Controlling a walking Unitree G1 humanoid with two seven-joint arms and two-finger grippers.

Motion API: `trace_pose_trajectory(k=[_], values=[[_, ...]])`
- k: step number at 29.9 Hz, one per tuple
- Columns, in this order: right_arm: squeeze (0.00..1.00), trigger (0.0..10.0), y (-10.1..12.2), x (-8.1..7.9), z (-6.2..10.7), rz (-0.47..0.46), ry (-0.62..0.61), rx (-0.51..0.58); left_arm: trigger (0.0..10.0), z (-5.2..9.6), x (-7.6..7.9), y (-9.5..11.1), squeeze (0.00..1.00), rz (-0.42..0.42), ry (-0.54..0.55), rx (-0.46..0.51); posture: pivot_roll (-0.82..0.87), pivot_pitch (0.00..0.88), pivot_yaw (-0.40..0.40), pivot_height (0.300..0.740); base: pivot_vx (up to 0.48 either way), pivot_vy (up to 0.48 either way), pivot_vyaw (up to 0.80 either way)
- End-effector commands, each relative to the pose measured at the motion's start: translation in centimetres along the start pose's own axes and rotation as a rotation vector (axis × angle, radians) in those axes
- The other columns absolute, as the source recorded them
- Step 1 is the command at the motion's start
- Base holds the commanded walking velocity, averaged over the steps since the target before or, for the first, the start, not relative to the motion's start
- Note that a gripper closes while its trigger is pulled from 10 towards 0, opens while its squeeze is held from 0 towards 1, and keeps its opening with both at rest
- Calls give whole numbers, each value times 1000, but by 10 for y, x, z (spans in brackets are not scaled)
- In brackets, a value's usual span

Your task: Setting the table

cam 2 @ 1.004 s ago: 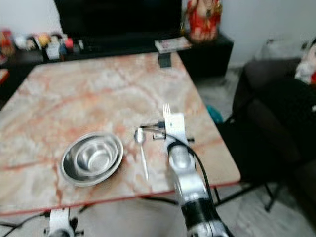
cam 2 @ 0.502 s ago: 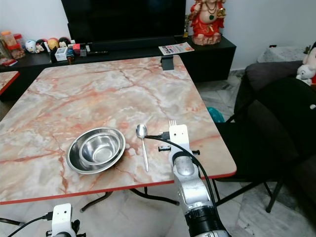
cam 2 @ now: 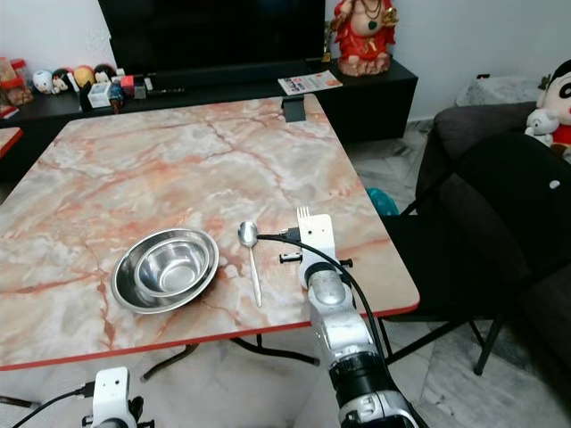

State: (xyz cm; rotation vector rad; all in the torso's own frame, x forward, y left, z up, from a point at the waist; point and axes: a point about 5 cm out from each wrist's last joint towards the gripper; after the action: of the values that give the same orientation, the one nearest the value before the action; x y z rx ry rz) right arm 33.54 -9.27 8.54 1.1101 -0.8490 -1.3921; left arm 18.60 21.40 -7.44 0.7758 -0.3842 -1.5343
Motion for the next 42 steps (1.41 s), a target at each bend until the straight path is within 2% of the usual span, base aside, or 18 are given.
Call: trace_pose_trajectory(k=[1,10,13,33,34,35,36,37,42], values=[[0,10000,3,-9,-3,2,33,12,10000,0,-4,-2,0,-7,13,-17,-43,0,60,709,0,0,0],[0,10000,3,-19,-8,6,47,5,10000,0,-6,-4,0,-10,18,-25,-40,0,63,709,0,0,0],[0,10000,-2,-18,-10,33,25,-13,10000,0,-6,-4,0,-10,20,-27,-38,0,63,709,0,0,0],[0,10000,-13,-22,-16,50,13,-41,10000,1,-6,-7,0,-8,21,-40,-28,0,58,709,0,0,0],[314,10000,-14,-22,-16,50,12,-42,10000,1,-6,-8,0,-9,21,-40,-26,0,57,709,0,0,0],[510,10000,-15,-22,-16,48,11,-43,10000,1,-6,-8,0,-9,21,-41,-26,0,57,709,0,0,0],[824,10000,-15,-22,-16,47,11,-44,10000,1,-6,-8,0,-9,21,-41,-27,0,58,709,0,0,0],[1000,10000,-15,-22,-16,46,10,-43,10000,1,-6,-8,0,-9,21,-42,-27,0,58,709,0,0,0],[1000,10000,-15,-22,-16,43,6,-41,10000,1,-6,-8,0,-10,20,-42,-28,0,60,709,0,0,0]])
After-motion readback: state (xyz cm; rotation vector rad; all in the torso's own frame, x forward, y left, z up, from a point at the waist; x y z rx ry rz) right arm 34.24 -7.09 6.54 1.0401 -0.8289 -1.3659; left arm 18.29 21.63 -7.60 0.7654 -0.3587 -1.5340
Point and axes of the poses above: a point about 5 cm out from each wrist's last joint towards the gripper, its own z axis pointing back from the gripper into the wrist, its own y axis along the axis of the wrist's last joint, x = y × z, and after that the axes turned 15 degrees about -z, right-handed
